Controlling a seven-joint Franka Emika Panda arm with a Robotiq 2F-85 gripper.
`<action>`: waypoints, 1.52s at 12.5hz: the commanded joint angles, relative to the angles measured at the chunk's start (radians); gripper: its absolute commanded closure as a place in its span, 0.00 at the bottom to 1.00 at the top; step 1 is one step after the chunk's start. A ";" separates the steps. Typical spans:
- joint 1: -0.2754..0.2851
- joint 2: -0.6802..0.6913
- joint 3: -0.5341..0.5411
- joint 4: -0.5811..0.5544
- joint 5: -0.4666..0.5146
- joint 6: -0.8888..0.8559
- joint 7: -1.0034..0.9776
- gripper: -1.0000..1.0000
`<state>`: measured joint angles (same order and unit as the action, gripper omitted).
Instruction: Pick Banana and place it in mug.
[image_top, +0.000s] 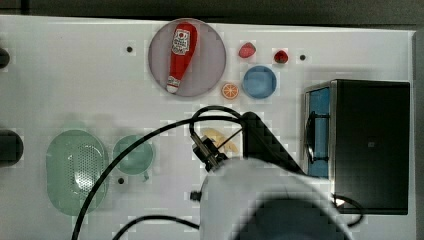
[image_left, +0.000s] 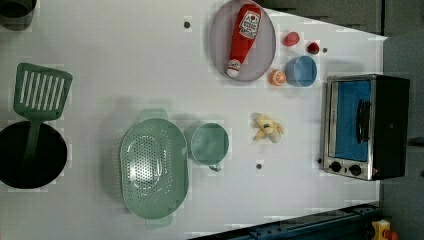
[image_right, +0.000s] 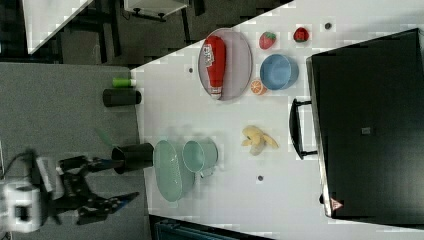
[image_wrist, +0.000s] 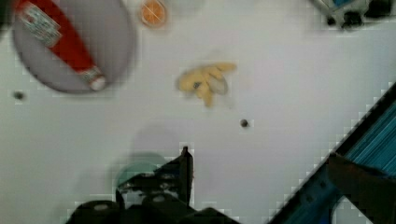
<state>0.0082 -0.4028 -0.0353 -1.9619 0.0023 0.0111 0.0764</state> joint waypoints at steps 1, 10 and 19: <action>-0.005 0.088 -0.009 -0.093 -0.029 0.113 0.017 0.00; -0.007 0.330 -0.014 -0.409 -0.029 0.657 -0.561 0.00; -0.008 0.675 -0.031 -0.443 -0.029 0.966 -0.823 0.00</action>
<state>0.0119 0.2705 -0.0768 -2.3887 -0.0247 0.9517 -0.6738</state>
